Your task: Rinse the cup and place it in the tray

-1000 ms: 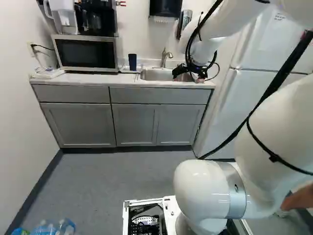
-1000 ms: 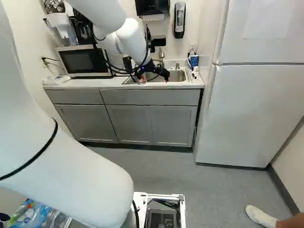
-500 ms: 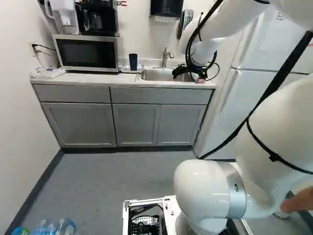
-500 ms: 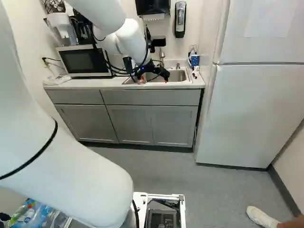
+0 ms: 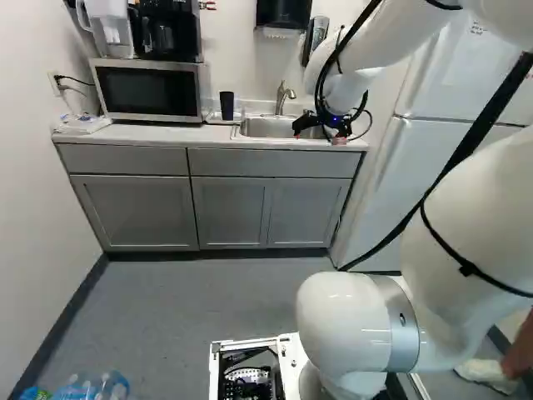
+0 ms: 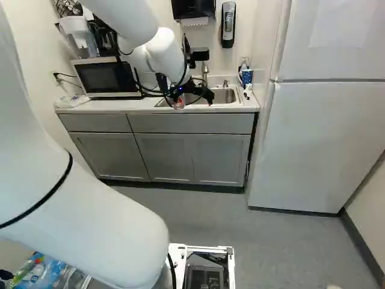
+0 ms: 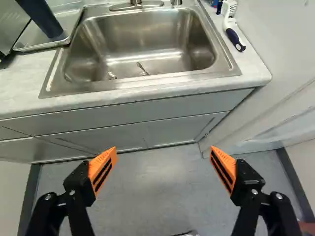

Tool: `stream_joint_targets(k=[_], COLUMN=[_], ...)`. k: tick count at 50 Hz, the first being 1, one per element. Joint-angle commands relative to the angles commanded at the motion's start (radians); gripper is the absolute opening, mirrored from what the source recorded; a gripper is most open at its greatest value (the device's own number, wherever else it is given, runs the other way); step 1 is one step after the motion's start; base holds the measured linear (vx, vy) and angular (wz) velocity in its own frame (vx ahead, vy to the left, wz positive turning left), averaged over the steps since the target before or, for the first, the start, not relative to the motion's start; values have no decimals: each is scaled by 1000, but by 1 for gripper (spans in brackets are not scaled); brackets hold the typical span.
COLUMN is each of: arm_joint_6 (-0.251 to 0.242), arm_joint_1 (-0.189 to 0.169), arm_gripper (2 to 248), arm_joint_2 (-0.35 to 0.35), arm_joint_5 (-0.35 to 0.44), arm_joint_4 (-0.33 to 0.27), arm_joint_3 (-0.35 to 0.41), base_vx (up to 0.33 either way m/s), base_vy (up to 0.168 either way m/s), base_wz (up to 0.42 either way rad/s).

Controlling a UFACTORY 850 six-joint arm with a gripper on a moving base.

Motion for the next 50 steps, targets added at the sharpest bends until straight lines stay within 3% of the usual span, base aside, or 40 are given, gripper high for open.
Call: stream_joint_targets(k=[25,50], arm_joint_6=[-1,-3], arm_joint_1=[18,48], arm_gripper=[247,247], arm_joint_2=[13,34], arm_joint_5=[115,302], arm_joint_4=[0,0], arm_joint_3=[81,212], base_vx=[0,0], base_vy=[0,0], base_wz=[0,0])
